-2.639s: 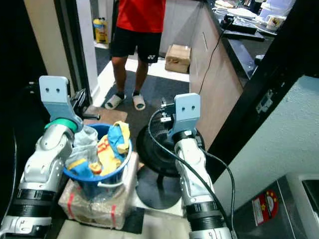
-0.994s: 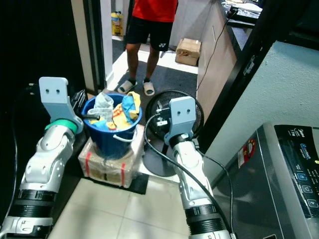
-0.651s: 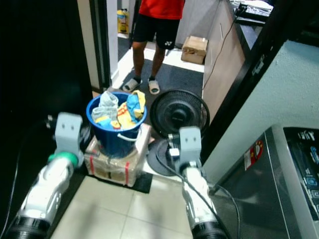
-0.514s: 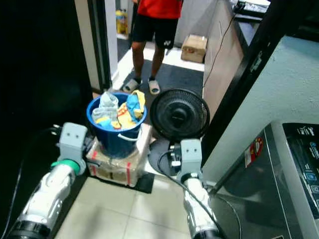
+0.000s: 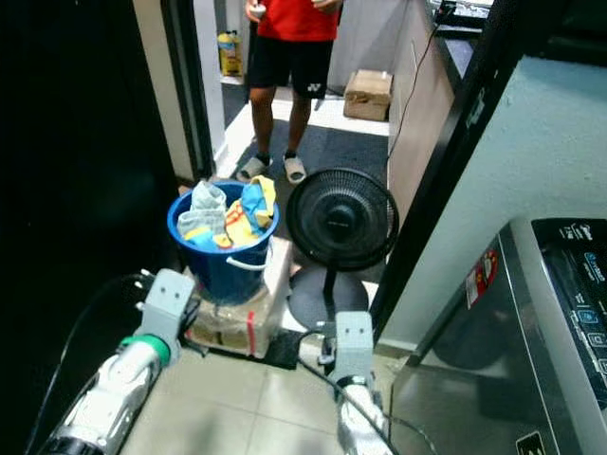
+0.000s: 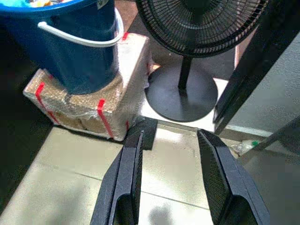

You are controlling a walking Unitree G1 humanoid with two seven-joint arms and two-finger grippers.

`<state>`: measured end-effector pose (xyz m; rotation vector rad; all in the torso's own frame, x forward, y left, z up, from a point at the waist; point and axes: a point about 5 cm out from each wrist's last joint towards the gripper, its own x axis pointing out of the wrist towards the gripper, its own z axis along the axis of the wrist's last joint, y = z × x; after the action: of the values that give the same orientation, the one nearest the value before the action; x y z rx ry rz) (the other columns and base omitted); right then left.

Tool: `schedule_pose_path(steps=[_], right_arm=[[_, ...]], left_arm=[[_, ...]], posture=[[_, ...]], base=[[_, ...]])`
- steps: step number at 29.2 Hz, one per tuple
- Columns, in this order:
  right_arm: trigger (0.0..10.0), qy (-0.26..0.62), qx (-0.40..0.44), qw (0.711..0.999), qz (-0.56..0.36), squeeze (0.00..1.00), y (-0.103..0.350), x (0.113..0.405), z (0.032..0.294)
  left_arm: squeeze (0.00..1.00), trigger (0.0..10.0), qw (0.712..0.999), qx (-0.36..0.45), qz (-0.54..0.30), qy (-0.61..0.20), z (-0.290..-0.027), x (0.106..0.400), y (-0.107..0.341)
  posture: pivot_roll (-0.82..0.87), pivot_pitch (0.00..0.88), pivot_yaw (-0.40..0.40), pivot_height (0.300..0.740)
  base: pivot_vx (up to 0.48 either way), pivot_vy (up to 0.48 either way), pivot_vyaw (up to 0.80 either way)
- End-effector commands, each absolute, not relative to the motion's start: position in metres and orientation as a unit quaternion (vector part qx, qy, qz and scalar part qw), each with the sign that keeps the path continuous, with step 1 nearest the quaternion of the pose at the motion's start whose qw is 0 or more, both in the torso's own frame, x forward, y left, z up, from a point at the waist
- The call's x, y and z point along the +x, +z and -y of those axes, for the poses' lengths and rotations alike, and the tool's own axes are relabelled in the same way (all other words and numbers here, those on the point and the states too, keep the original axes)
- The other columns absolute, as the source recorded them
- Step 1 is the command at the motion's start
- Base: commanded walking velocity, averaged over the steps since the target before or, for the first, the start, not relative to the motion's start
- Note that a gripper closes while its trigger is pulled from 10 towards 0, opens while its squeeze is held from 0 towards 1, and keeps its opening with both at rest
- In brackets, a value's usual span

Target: Clothes washing

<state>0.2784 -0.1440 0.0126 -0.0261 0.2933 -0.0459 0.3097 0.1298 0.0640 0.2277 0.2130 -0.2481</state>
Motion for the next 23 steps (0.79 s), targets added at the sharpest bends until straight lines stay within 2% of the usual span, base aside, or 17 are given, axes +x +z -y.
schedule_pose_path(steps=[1, 19, 23], right_arm=[[10.0, -0.025, -0.023, 0.989, -0.143, 0.00, 0.011, 0.277, 0.146], [10.0, 0.016, -0.062, 0.993, -0.100, 0.00, 0.025, 0.287, 0.135], [10.0, 0.018, -0.066, 0.994, -0.089, 0.00, 0.027, 0.288, 0.134]], left_arm=[[0.00, 10.0, 0.980, 0.120, -0.102, -0.124, -0.130, 0.311, 0.063], [0.00, 10.0, 0.985, 0.114, -0.098, -0.090, -0.138, 0.313, 0.062], [0.00, 10.0, 0.985, 0.113, -0.094, -0.087, -0.137, 0.314, 0.061]], posture=[[0.01, 0.000, 0.074, 0.740], [0.03, 0.000, 0.046, 0.740], [0.03, 0.000, 0.043, 0.740]], base=[[0.000, 0.000, 0.00], [0.000, 0.000, 0.00], [0.275, 0.000, 0.35]])
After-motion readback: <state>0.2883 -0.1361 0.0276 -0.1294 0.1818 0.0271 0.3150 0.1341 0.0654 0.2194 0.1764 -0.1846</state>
